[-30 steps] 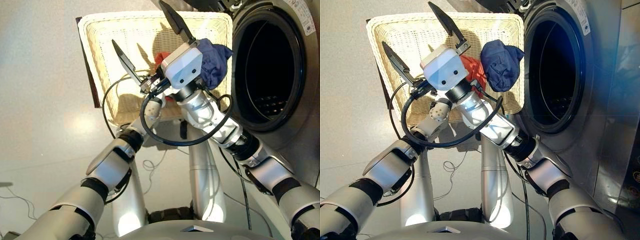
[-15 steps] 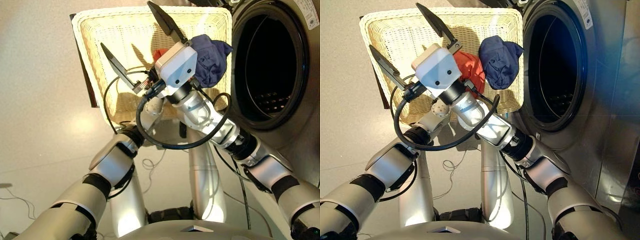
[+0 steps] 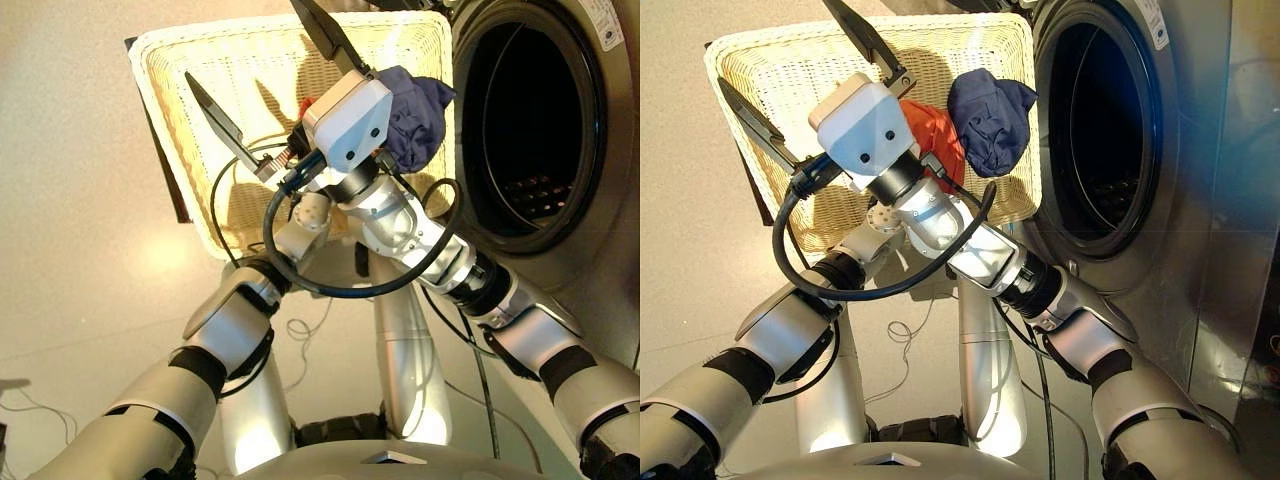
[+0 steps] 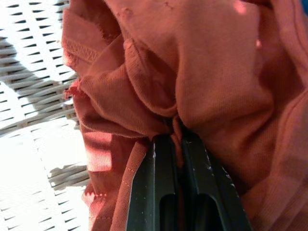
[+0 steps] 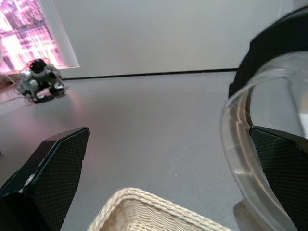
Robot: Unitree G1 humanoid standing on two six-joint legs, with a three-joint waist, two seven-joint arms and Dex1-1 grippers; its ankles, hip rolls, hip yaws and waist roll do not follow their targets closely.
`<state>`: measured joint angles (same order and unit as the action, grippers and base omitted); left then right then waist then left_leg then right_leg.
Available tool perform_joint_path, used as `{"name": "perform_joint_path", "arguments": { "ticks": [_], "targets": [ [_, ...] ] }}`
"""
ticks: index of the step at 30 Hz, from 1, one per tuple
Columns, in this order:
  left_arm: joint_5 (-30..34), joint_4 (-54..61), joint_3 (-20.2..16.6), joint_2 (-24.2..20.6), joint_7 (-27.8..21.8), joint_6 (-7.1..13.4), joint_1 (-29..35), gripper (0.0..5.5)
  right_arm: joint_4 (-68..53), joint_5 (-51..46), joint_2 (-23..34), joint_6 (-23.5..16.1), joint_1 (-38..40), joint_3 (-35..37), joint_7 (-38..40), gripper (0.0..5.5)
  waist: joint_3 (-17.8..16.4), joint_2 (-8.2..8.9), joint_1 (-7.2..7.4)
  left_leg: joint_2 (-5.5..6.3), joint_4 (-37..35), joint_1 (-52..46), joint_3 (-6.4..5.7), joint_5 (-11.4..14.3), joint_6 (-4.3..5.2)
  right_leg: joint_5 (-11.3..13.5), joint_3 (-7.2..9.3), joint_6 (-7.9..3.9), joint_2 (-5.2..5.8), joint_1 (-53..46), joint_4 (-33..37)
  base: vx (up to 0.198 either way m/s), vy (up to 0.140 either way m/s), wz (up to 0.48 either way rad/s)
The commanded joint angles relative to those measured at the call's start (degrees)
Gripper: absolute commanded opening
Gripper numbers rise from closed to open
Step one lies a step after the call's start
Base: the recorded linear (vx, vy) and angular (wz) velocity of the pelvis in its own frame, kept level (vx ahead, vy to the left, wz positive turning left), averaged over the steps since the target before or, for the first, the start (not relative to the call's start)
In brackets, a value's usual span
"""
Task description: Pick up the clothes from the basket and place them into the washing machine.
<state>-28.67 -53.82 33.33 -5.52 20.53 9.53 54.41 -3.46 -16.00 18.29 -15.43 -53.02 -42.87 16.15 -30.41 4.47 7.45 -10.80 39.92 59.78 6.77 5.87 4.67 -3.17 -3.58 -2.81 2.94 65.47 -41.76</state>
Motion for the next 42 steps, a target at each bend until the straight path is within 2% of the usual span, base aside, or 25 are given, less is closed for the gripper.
{"name": "perform_joint_path", "arguments": {
  "ticks": [1, 7, 13, 19, 24, 27, 29, 37, 42],
  "targets": [
    [-1.8, 4.6, -1.3, 2.6, 1.3, 4.7, -0.9, 0.0, -2.6, 2.9, 0.2, -3.2, 1.0, 4.0, 3.3, 5.5, 0.6, 0.6, -0.21, 0.18, 1.3, 0.9, -0.49, 0.6, -0.42, 3.8, -0.54, -6.17, 3.47, -1.9, 4.9, 0.0, 0.0, 0.0],
    [1.7, 16.0, -2.5, -1.4, 4.2, 7.1, -8.2, 0.0, -0.2, 8.3, 4.6, -3.7, 10.3, 14.5, 9.8, 5.5, 0.6, -0.65, -0.79, 1.73, -3.6, -2.7, -0.57, -0.6, -0.62, 4.3, 0.06, -6.42, 4.74, -5.0, 7.6, 0.0, 0.0, 0.0],
    [8.6, 27.5, -2.8, -5.4, 3.9, 8.8, -14.9, 0.0, 7.0, 13.1, 4.2, -4.9, 16.8, 23.6, 16.0, 5.5, 0.6, -1.53, -2.06, 3.36, -7.9, -7.9, -1.04, -1.4, -0.77, 4.6, 0.99, -6.7, 5.65, -10.4, 10.8, 0.008, -0.002, 0.018],
    [13.5, 35.9, -3.8, -8.2, 3.1, 10.6, -18.8, 0.0, 10.2, 15.2, 3.4, -5.5, 22.7, 27.4, 17.3, 5.5, 0.6, -2.13, -2.91, 4.5, -12.6, -14.1, -1.27, -2.6, -0.25, 5.3, 1.95, -7.27, 6.71, -17.0, 15.4, 0.068, 0.001, 0.121],
    [13.5, 44.3, -6.6, -10.9, 1.3, 12.5, -22.9, 0.0, 12.0, 16.4, 3.3, -4.8, 27.2, 25.8, 13.1, 5.5, 0.6, -1.91, -3.29, 5.56, -18.0, -20.7, -0.7, -3.9, -0.16, 6.7, 2.46, -7.67, 7.12, -23.5, 20.7, 0.093, 0.022, 0.072],
    [13.3, 49.1, -8.7, -12.6, -0.7, 13.5, -24.4, 0.0, 11.5, 16.8, 4.8, -4.2, 29.2, 24.2, 7.9, 5.5, 0.6, -1.55, -3.52, 6.15, -21.3, -24.4, -0.22, -5.2, -0.01, 8.4, 2.5, -8.33, 7.75, -27.2, 24.2, 0.081, 0.018, -0.084],
    [12.7, 51.9, -9.7, -13.6, -2.2, 14.1, -25.5, 0.0, 11.0, 16.3, 5.6, -4.3, 29.8, 23.2, 5.2, 5.5, 0.6, -1.64, -3.69, 6.41, -22.3, -26.5, -0.08, -5.2, 0.19, 8.3, 2.55, -8.56, 8.04, -29.2, 25.1, 0.087, 0.016, -0.059],
    [2.6, 64.1, -14.9, -18.4, -13.0, 15.7, -32.7, 0.0, 5.6, 13.1, 9.9, -3.5, 30.8, 19.6, -6.6, 5.5, 2.2, -2.07, -4.6, 6.95, -24.9, -32.0, 0.1, -5.8, 0.61, 8.6, 2.61, -8.56, 8.89, -34.1, 26.9, 0.059, 0.007, -0.021],
    [-3.3, 69.5, -15.3, -20.0, -19.2, 14.9, -34.0, 0.0, 2.3, 12.1, 12.5, -2.8, 28.6, 17.0, -11.9, 5.5, 2.7, -3.06, -5.19, 7.09, -24.6, -32.8, -0.15, -5.6, 0.77, 8.1, 2.52, -8.4, 9.16, -35.4, 26.7, 0.0, 0.0, 0.0]
  ]
}}
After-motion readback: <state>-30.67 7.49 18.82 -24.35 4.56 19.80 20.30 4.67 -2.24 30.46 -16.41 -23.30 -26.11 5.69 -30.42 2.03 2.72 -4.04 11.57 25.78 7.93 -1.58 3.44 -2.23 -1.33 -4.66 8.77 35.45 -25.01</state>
